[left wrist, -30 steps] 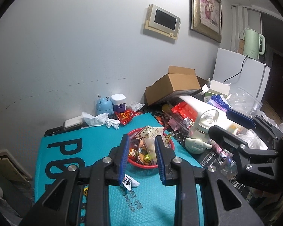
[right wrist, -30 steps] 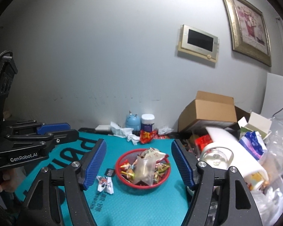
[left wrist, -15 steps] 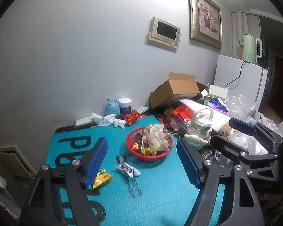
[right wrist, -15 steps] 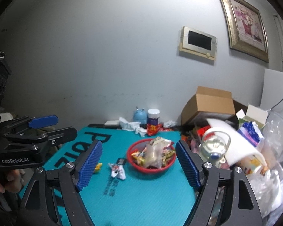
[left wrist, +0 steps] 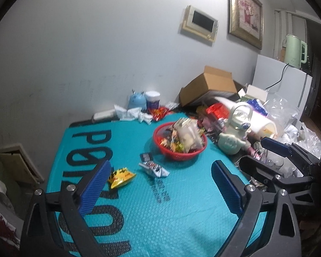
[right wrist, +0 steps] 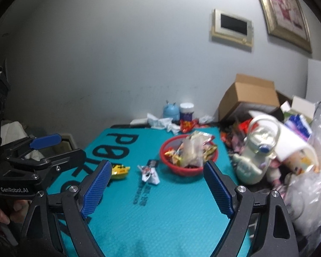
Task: Organize snacks
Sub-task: 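Move both open tools back from the basket to the remaining packets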
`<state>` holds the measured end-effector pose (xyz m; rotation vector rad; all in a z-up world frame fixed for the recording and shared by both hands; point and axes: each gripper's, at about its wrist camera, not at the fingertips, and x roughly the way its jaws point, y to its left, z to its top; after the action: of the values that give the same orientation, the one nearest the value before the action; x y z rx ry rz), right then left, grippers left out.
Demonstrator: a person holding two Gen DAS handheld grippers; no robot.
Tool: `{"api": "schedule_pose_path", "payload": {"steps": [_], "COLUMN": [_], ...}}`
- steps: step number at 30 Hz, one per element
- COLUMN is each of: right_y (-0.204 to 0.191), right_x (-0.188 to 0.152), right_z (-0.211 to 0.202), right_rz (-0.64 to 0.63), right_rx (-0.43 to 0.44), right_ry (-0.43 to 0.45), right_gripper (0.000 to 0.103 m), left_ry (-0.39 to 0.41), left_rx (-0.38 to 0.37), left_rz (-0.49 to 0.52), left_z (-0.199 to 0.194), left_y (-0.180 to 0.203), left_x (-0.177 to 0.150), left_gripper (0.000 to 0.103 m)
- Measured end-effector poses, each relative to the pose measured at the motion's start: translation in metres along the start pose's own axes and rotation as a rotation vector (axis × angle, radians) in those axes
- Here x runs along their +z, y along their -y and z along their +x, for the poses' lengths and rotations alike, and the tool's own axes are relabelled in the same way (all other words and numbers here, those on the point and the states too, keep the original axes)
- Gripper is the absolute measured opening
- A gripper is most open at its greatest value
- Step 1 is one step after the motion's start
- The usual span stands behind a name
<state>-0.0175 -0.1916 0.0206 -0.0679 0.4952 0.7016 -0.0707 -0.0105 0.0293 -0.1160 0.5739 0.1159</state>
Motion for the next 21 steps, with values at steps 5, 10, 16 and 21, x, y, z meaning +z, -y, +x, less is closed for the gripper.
{"api": "schedule_pose_path", "payload": {"steps": [5,10,16,21], "right_y": [-0.003,-0.006,-0.006,-0.003], "right_x": [-0.005,-0.006,-0.008,-0.01], "right_z": [0.028,0.056,0.09,0.119], "right_rz": [0.007,-0.007,-0.005,-0.003], "right_rx": [0.033,0.064,0.08,0.085], "right_ry": [-0.049,-0.086,-0.13,-0.179], "right_gripper": [0.088,0.088,0.088,0.088], "left_ry": [-0.056,-0.091,-0.129,-0.162], "left_rx": [-0.004,-0.002,0.031,0.047], "left_rz": [-0.044,-0.082,-0.083,-0.087], "left_z": [0.025,0.047,0.072,0.095], "left_y": [-0.019,-0.035,-0.052,-0.067], "left_x": [-0.008,-0.011,-0.01,-0.012], "left_gripper": [0.096,0.096,0.096,0.096]}}
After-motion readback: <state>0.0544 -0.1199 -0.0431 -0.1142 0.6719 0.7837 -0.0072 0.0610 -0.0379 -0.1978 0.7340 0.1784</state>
